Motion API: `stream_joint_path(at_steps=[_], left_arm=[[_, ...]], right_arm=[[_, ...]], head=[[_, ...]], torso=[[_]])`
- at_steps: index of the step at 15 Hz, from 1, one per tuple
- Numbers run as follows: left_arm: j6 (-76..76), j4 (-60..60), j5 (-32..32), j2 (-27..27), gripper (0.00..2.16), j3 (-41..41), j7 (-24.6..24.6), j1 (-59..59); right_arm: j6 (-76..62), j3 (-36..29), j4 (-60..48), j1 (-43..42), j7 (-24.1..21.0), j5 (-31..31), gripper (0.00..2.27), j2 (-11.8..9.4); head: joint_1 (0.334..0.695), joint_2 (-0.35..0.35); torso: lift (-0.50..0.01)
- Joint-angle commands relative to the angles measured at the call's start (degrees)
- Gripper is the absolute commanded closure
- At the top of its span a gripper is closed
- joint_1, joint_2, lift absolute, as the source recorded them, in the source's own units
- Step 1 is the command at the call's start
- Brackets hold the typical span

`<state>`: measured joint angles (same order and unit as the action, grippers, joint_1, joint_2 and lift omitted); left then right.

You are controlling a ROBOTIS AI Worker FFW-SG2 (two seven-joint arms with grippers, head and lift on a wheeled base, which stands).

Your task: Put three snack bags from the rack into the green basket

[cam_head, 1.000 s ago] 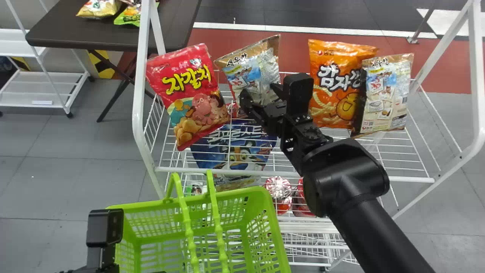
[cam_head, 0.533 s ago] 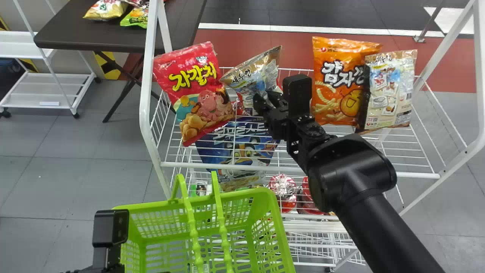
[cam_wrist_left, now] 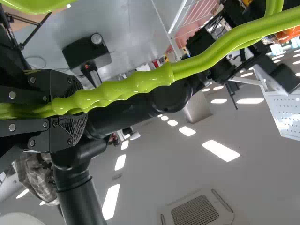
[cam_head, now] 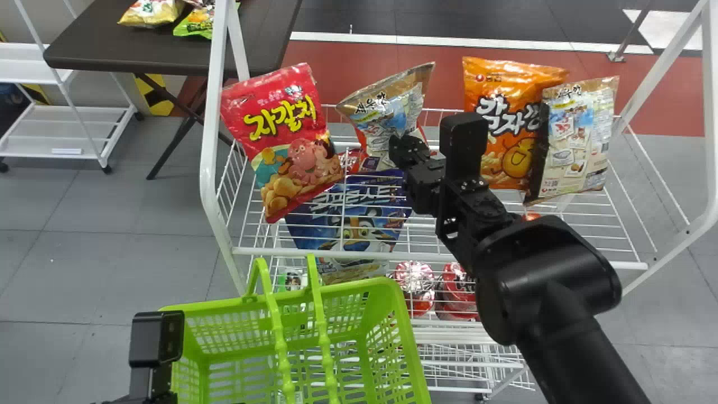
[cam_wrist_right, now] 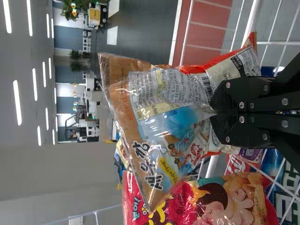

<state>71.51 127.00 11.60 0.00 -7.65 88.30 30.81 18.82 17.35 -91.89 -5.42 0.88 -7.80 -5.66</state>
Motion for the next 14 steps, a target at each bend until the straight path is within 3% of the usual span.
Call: stream_joint_path(at_steps=[1,6,14], left_arm=[[0.00,0.00,0.00,-0.15,2.15,-0.09,-0.06,-0.05],[0.00,0.09,0.00,-0.15,2.15,0.09,-0.06,-0.22],[0.00,-0.97,0.18,-0.15,2.15,-0.52,-0.15,-1.37]], right_arm=[[2.41,-0.39,-8.22,4.37,0.00,-0.37,2.24,-1.20],[10.67,-0.39,-16.57,7.62,0.27,-1.69,2.24,-2.87],[42.49,-7.24,-42.06,16.85,0.71,-8.54,2.24,-6.91]], head=[[0.695,-0.048],[0.695,-0.049],[0.695,-0.086]], torso=[[0.000],[0.000],[0.000]])
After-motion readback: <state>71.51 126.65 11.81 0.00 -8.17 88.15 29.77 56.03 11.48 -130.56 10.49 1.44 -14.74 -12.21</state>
